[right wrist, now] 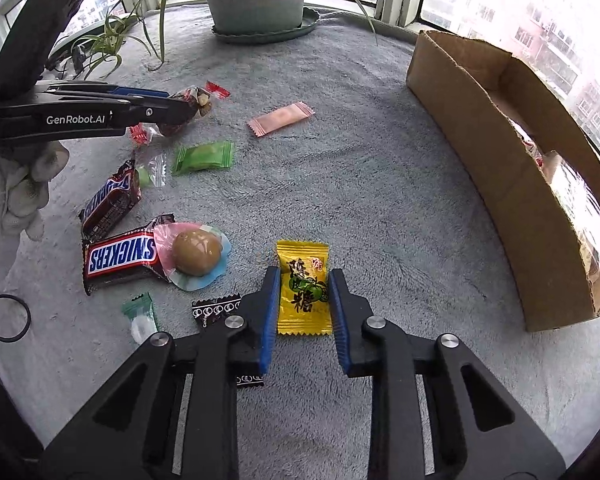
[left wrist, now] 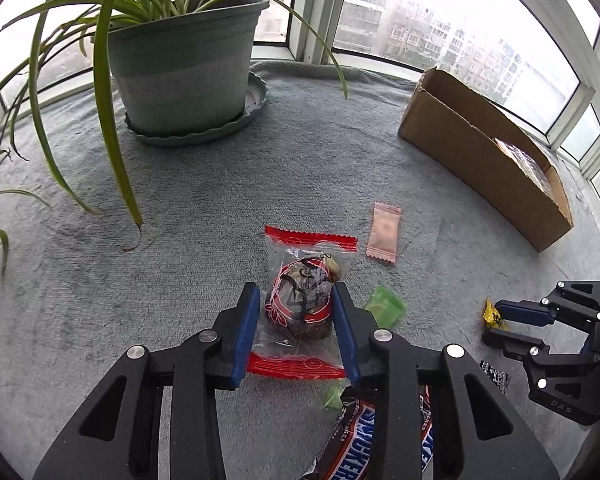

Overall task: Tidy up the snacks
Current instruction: 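Carry the red-ended packet with the left gripper while the right carries the yellow candy to the box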

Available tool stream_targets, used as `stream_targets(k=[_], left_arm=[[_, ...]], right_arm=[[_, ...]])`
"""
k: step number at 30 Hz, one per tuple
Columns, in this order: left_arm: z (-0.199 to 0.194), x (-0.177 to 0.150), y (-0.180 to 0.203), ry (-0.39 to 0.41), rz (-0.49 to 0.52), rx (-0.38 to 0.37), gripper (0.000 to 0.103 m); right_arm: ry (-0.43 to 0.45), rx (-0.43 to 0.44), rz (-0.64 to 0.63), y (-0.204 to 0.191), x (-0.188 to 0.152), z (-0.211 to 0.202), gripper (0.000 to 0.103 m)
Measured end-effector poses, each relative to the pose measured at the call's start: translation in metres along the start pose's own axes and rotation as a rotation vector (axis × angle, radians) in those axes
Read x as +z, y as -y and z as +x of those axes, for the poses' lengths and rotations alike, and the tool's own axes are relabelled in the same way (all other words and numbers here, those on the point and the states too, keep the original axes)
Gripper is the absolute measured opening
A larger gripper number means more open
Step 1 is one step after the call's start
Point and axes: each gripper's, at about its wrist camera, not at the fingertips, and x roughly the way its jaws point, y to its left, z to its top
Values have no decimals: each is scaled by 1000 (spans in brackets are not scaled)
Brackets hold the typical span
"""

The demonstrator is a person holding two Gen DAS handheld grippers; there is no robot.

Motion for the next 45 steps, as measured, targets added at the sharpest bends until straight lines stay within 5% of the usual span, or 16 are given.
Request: stream_targets(k=[16,30,45], left_arm=[[-34,21,19,87,20,-47,34],[-39,73,74,155,92,-111,34],[-15,121,124,180,130,-151,34]], right_arm=[[125,-22,82,28,9,-51,25],[253,-146,184,111,43,-103,25],[251,-211,256,182,77,-87,25]])
